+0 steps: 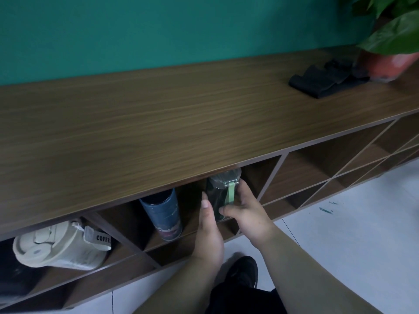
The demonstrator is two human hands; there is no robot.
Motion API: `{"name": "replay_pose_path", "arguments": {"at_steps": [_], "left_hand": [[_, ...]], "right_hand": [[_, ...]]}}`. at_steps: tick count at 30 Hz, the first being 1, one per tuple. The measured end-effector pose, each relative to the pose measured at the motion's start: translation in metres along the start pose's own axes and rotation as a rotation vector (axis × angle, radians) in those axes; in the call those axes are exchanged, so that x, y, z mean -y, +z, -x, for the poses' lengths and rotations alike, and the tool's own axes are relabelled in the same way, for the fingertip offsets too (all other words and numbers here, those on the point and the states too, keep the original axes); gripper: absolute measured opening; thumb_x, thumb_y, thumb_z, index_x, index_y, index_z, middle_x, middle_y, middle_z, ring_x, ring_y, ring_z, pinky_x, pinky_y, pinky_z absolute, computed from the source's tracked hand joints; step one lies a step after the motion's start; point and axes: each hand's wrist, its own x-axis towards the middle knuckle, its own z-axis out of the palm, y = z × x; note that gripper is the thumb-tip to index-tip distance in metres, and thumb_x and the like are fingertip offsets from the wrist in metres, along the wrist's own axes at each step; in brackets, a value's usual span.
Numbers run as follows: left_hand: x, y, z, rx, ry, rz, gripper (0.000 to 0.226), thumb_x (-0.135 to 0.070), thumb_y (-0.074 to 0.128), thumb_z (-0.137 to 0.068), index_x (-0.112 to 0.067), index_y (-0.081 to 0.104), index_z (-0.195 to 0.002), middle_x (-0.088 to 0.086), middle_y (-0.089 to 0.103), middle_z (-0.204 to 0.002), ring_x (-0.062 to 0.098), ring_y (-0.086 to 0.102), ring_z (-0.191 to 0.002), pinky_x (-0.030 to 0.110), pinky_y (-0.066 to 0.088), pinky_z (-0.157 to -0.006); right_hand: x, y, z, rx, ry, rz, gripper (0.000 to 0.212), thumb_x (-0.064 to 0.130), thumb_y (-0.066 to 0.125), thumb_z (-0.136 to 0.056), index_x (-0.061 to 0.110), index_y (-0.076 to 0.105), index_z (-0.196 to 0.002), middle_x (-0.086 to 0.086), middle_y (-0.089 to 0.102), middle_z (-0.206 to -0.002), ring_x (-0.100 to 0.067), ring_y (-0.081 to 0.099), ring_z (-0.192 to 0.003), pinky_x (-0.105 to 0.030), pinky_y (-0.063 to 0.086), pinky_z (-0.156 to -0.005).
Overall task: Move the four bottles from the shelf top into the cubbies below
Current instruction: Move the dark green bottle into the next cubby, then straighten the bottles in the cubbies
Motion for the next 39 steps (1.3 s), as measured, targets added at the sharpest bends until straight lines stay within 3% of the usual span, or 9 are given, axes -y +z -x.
{"name": "replay_pose_path", "arguments": {"at_steps": [6, 10, 12, 15, 20, 25, 33, 36, 39], "left_hand": [[-0.005, -0.028, 0.019, -0.010, -0.196, -0.037, 0.117, -0.094, 0.037, -0.055, -0.031, 0.033, -0.154, -0.010, 0.040, -0.149, 0.012, 0.035, -0.138, 0.048, 0.017, -0.123], [-0.007, -0.084, 0.042, 0.084, -0.386, -0.036, 0.100, -0.083, 0.036, -0.067, -0.031, 0.037, -0.152, -0.006, 0.036, -0.161, 0.016, 0.030, -0.147, 0.050, 0.015, -0.118], [-0.010, -0.110, 0.048, 0.016, -0.344, 0.002, 0.073, -0.076, 0.030, -0.086, -0.038, 0.044, -0.146, -0.005, 0.039, -0.160, 0.015, 0.034, -0.142, 0.053, 0.015, -0.116], [-0.019, -0.133, 0.053, -0.110, -0.174, 0.018, 0.053, -0.062, 0.034, -0.097, -0.024, 0.057, -0.125, 0.003, 0.054, -0.141, 0.025, 0.039, -0.143, 0.053, 0.024, -0.120], [-0.035, -0.135, 0.050, -0.071, -0.035, -0.111, 0.102, -0.092, 0.036, -0.066, -0.042, 0.023, -0.154, -0.020, 0.030, -0.156, 0.002, 0.032, -0.140, 0.034, 0.026, -0.112], [-0.036, -0.137, 0.046, 0.020, -0.034, -0.130, 0.091, -0.087, 0.020, -0.079, -0.039, 0.016, -0.156, -0.016, 0.026, -0.162, 0.007, 0.029, -0.146, 0.035, 0.022, -0.116], [-0.039, -0.141, 0.051, 0.064, -0.069, -0.196, 0.088, -0.085, 0.025, -0.081, -0.040, 0.018, -0.156, -0.020, 0.030, -0.159, 0.003, 0.028, -0.146, 0.039, 0.020, -0.122], [-0.045, -0.155, 0.063, 0.005, -0.045, -0.279, 0.085, -0.077, 0.048, -0.081, -0.033, 0.035, -0.153, -0.016, 0.036, -0.158, 0.002, 0.033, -0.144, 0.039, 0.019, -0.125], [-0.049, -0.181, 0.075, -0.023, -0.123, -0.391, 0.054, -0.066, 0.058, -0.084, -0.031, 0.064, -0.125, -0.007, 0.059, -0.143, 0.005, 0.051, -0.130, 0.035, 0.030, -0.120]], "right_hand": [[0.001, -0.001, 0.009, 0.044, 0.271, 0.064, 0.110, 0.018, 0.073, -0.065, 0.043, 0.017, -0.158, 0.000, 0.043, -0.157, -0.029, 0.045, -0.139, -0.056, 0.037, -0.116], [0.016, 0.006, 0.037, 0.321, 0.555, 0.485, 0.043, 0.028, 0.063, -0.083, 0.025, 0.057, -0.125, -0.010, 0.051, -0.132, -0.028, 0.052, -0.113, -0.046, 0.049, -0.105], [0.020, 0.022, 0.049, 0.436, 0.500, 0.583, 0.052, 0.037, 0.062, -0.080, 0.029, 0.059, -0.131, -0.007, 0.050, -0.139, -0.025, 0.052, -0.119, -0.044, 0.048, -0.106], [0.021, 0.049, 0.047, 0.360, 0.350, 0.441, 0.088, 0.040, 0.061, -0.071, 0.038, 0.035, -0.155, 0.007, 0.042, -0.157, -0.019, 0.046, -0.136, -0.044, 0.041, -0.113], [0.021, 0.084, 0.034, 0.265, 0.194, 0.171, 0.099, 0.033, 0.065, -0.064, 0.044, 0.029, -0.155, 0.008, 0.042, -0.160, -0.017, 0.041, -0.144, -0.050, 0.032, -0.120], [0.017, 0.099, 0.032, 0.266, 0.124, 0.125, 0.081, 0.041, 0.067, -0.055, 0.051, 0.046, -0.133, 0.014, 0.070, -0.128, -0.012, 0.063, -0.123, -0.052, 0.041, -0.113], [0.030, 0.096, 0.038, 0.240, 0.145, 0.231, 0.087, 0.035, 0.071, -0.066, 0.035, 0.041, -0.148, 0.021, 0.055, -0.130, -0.010, 0.054, -0.123, -0.043, 0.038, -0.114], [0.032, 0.094, 0.044, 0.319, 0.267, 0.488, 0.038, 0.034, 0.064, -0.076, 0.031, 0.066, -0.114, 0.006, 0.064, -0.118, -0.020, 0.060, -0.113, -0.041, 0.046, -0.102], [0.040, 0.111, 0.055, 0.571, 0.319, 0.745, 0.036, 0.042, 0.064, -0.077, 0.024, 0.071, -0.108, -0.002, 0.067, -0.105, -0.023, 0.064, -0.104, -0.035, 0.047, -0.090]]}}
